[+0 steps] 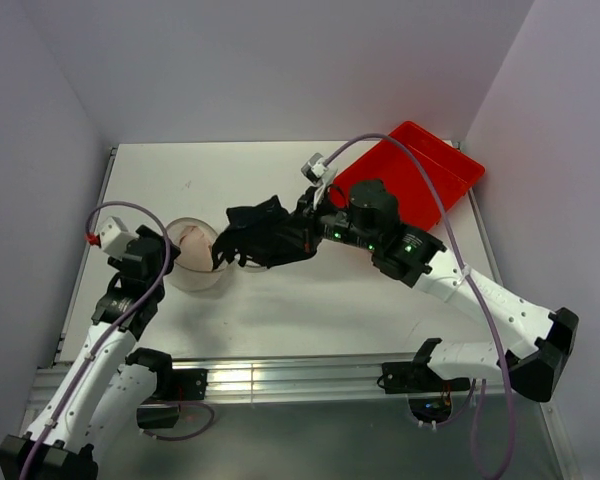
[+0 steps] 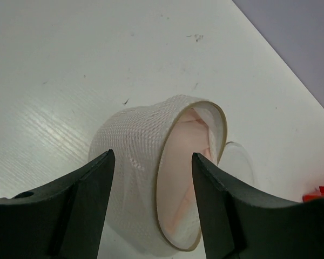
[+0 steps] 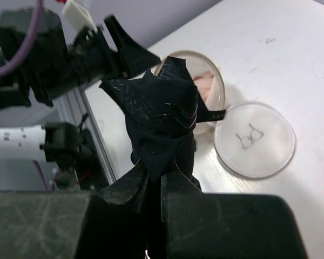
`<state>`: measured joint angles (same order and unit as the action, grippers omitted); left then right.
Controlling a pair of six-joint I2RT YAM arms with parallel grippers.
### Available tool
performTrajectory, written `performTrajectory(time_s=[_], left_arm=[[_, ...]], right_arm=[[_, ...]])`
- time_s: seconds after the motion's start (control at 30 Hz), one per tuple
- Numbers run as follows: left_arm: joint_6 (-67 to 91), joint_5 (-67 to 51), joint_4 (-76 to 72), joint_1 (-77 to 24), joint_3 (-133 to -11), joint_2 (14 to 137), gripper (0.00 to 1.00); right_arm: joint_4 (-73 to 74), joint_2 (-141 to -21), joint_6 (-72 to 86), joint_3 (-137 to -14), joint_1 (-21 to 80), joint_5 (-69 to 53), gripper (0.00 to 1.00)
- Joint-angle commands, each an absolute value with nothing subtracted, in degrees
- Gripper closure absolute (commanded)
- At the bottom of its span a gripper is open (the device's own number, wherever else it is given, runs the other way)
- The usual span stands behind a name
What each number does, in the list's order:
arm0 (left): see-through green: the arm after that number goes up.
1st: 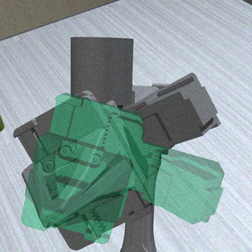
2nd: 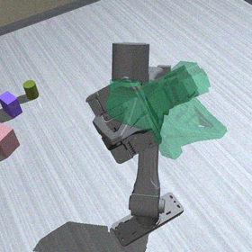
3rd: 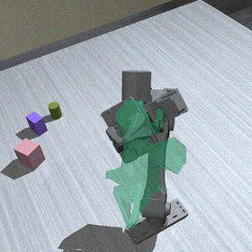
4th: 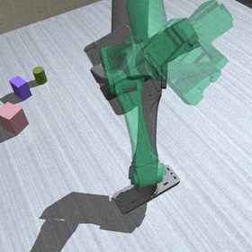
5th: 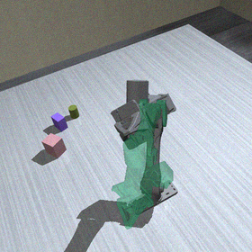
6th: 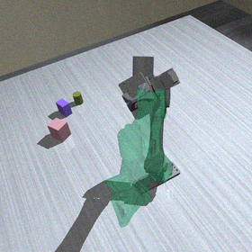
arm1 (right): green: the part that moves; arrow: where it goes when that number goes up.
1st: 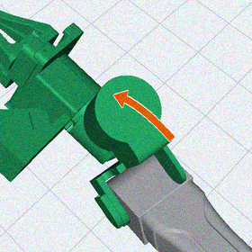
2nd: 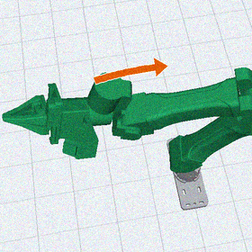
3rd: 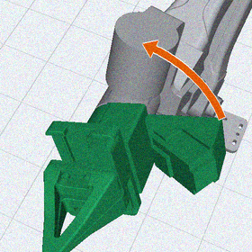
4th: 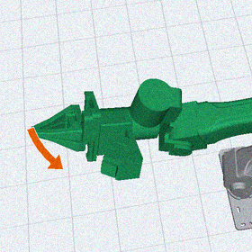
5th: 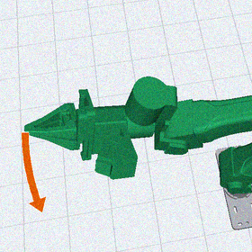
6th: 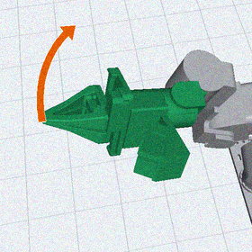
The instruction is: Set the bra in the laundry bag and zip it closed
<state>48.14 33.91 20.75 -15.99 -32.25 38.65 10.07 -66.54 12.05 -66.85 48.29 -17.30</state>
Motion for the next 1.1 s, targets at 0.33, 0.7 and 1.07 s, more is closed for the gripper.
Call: performTrajectory(time_s=[0.33,0.7,1.07], left_arm=[[48.7,22.0,9.1,-10.0,-27.9,44.3,0.88],[50.7,10.6,4.0,-10.0,-22.3,39.3,1.00],[50.2,12.1,7.0,-10.0,-21.7,33.0,1.00]], right_arm=[[-9.9,-78.5,24.6,-75.0,47.2,-14.9,1.00],[-17.2,-88.7,32.1,-73.7,47.0,-12.6,1.00],[-23.6,-96.2,37.4,-68.1,47.2,-13.4,1.00]])
